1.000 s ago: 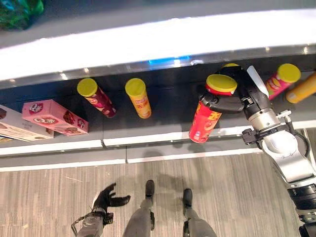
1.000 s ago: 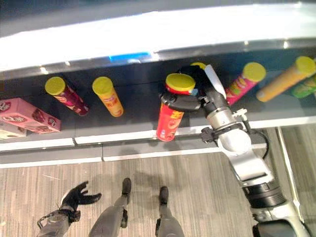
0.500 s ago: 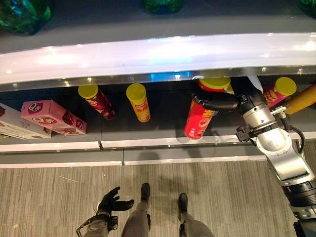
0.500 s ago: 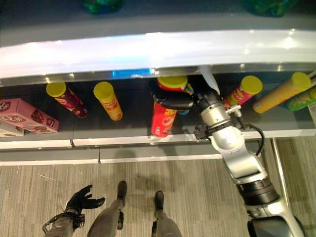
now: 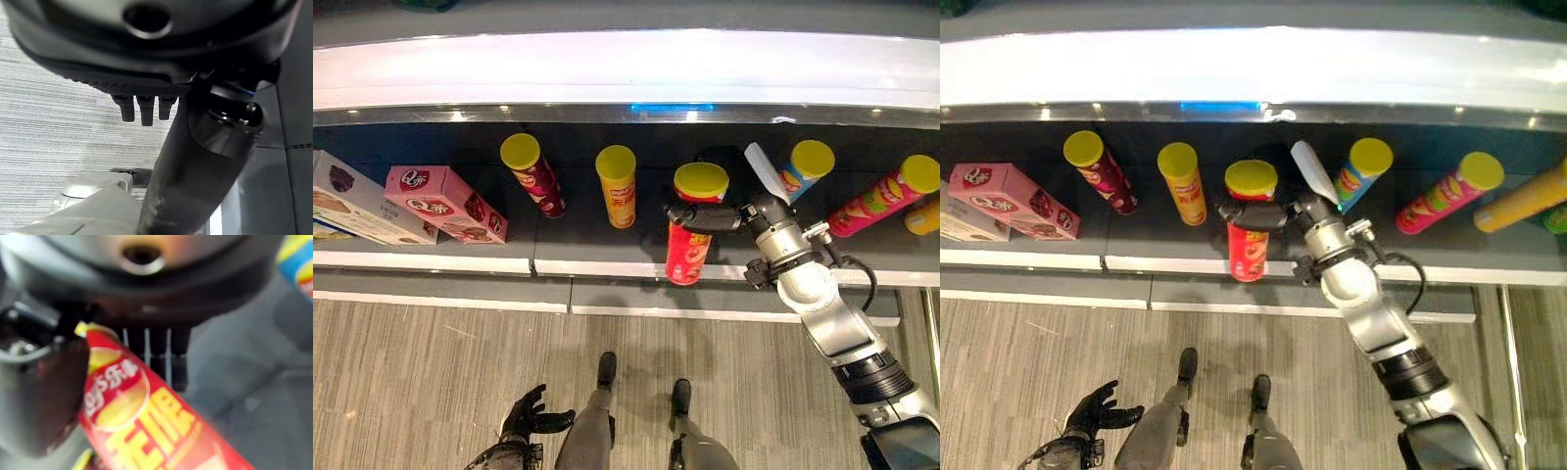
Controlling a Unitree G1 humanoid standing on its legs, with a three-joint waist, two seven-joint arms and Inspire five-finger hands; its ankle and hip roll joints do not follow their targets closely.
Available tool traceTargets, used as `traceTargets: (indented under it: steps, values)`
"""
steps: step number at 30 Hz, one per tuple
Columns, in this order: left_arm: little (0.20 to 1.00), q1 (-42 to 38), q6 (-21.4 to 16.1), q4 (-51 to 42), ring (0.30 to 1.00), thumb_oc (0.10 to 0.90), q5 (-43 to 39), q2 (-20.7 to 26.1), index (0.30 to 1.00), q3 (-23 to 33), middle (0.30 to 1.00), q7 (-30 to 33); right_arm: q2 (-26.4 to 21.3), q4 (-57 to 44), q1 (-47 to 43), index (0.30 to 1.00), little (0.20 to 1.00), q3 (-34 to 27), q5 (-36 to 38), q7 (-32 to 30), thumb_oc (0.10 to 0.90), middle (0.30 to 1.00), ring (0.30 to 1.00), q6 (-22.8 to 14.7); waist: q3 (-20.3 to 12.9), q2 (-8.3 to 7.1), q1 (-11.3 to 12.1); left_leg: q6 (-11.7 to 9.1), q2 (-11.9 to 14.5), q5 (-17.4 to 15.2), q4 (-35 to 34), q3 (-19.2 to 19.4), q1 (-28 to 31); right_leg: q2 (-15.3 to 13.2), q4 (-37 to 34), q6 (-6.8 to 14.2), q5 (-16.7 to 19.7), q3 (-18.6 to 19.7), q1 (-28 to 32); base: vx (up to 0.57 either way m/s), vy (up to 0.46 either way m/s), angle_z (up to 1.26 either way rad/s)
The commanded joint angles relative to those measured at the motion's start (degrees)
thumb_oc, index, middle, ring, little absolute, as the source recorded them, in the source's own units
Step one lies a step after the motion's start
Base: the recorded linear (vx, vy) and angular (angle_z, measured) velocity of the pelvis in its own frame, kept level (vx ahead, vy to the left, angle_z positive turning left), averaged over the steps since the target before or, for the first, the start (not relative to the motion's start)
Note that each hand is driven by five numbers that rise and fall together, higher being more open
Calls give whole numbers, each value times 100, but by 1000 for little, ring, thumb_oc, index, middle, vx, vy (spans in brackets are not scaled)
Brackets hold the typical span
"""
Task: Put the goods on the table back onto the shelves and tidy them up.
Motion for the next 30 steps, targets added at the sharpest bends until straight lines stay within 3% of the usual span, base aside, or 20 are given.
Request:
traceTargets:
  steps: [1,12,21,30]
  values:
    - [900,100,-151,30,900,800,20,419,900,-242,900,162,-319,-396,-728,300,300,-336,-403,-640,400,300,300,-360,-374,-38,37,-575,494,-496,144,4,-39,-852,539,940,-740,-196,206,-7,7,12]
    - [900,-29,-207,227,900,800,124,420,900,-380,900,308,-351,-649,-852,300,300,-824,-1070,-1309,400,300,300,-346,-117,21,156,-561,419,-497,340,-134,-516,-902,743,947,-744,-382,-109,-14,2,9]
    - [900,-366,-261,409,900,800,93,405,900,-511,900,477,-219,-870,-1392,300,300,-792,-1356,-1623,400,300,300,-384,210,129,200,-527,374,-568,731,-254,-1042,-966,1173,895,-841,-501,-608,-55,-11,3]
    - [900,-542,-269,511,900,800,164,351,900,-655,900,636,-76,-952,-1634,300,300,-729,-1770,-1905,400,300,300,-323,243,150,188,-538,360,-506,653,-312,-1157,-965,1239,881,-890,-521,-744,-17,2,8]
